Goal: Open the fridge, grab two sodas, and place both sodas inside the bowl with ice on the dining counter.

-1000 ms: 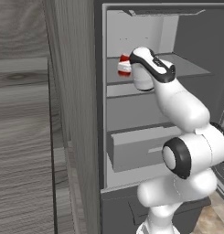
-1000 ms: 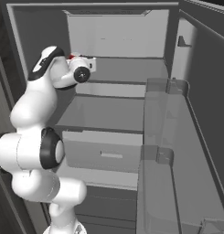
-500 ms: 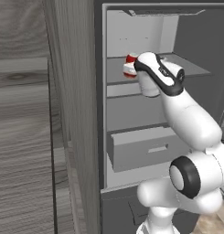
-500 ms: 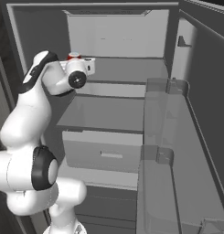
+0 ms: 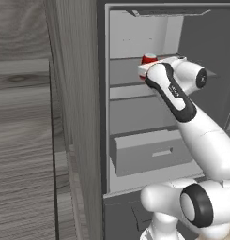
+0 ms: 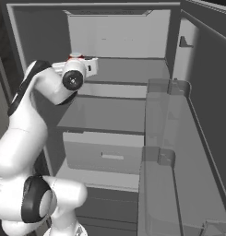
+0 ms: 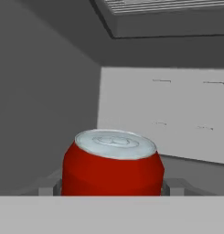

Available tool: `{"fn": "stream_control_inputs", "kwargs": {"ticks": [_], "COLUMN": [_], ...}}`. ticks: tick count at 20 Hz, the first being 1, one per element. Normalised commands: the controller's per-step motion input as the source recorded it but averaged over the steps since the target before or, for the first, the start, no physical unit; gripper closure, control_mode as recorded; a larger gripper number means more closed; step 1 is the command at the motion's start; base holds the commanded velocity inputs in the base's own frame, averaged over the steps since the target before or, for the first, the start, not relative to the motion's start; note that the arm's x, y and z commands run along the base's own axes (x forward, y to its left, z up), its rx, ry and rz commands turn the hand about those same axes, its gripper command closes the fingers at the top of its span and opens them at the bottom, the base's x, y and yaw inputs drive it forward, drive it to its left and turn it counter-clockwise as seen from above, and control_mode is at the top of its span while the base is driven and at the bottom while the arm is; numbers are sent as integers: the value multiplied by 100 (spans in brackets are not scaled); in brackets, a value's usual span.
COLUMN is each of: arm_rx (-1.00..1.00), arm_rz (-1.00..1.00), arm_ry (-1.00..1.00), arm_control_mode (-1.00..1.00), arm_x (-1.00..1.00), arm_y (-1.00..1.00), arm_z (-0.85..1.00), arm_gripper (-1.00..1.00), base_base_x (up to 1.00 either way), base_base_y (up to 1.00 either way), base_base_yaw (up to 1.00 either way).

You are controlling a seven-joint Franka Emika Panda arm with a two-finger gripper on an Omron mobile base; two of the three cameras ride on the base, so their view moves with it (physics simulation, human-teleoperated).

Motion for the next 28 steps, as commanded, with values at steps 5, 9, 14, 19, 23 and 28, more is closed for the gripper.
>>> {"fn": "stream_control_inputs", "kwargs": {"ticks": [5, 9, 14, 19, 23, 28], "arm_rx": [-4, -1, 0, 0, 0, -1], "arm_rz": [-2, -1, 0, 0, 0, 0], "arm_ry": [11, 3, 1, 0, 0, 1], "arm_control_mode": [-100, -100, -100, -100, -100, -100], "arm_x": [-75, -86, -97, -100, -100, -100], "arm_y": [-45, -36, -22, -4, -6, -3], "arm_z": [30, 26, 12, 0, 0, 0], "arm_gripper": [100, 100, 100, 100, 100, 100], "base_base_x": [0, 0, 0, 0, 0, 0], "base_base_y": [0, 0, 0, 0, 0, 0], "base_base_yaw": [0, 0, 0, 0, 0, 0]}}
